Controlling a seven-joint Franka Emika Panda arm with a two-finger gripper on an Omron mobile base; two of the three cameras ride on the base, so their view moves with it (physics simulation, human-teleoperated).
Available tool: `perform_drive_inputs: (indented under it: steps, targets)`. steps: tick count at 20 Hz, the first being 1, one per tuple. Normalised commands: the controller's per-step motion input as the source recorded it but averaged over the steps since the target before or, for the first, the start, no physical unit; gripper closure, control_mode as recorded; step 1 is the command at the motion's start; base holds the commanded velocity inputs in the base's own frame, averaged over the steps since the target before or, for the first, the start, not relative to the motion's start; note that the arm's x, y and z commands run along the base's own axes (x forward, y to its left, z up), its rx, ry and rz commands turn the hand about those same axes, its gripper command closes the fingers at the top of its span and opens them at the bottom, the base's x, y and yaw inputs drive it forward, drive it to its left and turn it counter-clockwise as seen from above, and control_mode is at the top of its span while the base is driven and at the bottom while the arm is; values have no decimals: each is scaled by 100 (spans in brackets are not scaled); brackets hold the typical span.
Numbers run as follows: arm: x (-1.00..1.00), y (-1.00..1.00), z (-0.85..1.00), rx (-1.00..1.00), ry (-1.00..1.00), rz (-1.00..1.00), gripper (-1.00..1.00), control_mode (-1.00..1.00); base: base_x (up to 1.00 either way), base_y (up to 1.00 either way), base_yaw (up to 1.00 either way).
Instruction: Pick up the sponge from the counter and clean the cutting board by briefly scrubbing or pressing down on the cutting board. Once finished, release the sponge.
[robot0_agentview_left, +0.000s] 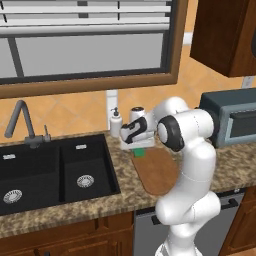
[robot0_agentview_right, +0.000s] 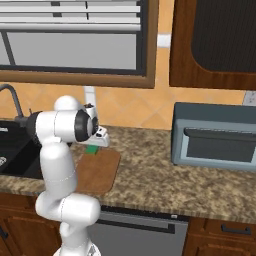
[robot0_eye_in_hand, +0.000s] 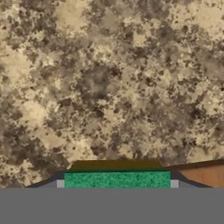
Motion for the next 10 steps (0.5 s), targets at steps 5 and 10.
perform_drive_inputs:
  steps: [5,10]
  targets:
    - [-24,-44,-17,4,-5,0,100,-100,0,0,0]
    - [-59,-35,-12,0,-5,0,100,-100,0,0,0]
